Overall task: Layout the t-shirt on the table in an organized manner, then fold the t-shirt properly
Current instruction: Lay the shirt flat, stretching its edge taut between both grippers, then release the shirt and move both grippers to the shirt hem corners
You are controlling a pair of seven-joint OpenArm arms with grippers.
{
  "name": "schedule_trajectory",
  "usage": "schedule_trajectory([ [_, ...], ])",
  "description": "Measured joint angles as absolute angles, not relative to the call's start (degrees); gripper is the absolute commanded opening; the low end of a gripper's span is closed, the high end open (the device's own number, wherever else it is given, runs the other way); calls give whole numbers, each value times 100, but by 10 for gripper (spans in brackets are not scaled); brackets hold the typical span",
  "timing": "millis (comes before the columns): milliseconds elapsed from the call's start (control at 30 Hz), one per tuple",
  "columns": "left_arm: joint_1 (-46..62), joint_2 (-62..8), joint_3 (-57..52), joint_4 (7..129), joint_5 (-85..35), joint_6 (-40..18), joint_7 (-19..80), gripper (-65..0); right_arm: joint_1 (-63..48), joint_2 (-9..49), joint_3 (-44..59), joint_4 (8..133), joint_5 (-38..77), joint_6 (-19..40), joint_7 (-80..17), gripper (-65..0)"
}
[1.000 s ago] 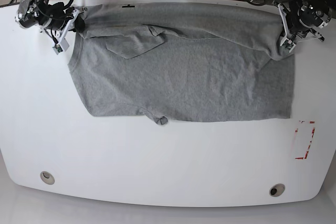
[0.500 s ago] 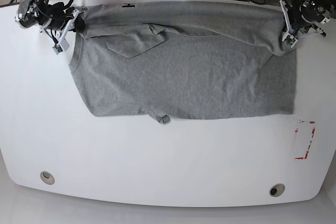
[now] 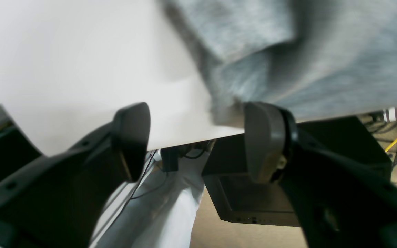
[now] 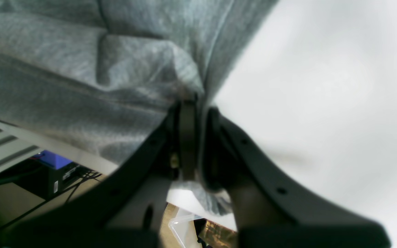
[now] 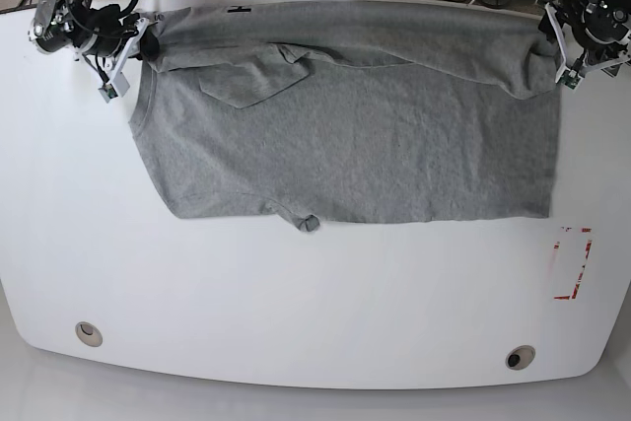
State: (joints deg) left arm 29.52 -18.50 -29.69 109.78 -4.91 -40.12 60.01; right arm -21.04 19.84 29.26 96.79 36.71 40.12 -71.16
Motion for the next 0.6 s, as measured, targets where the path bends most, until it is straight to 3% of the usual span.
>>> schedule_trajectory([
  [600, 2027, -2008, -4318, 11236, -423, -3997, 6790, -235, -2209, 1968, 2969, 10007, 3544, 3997, -7271, -595],
])
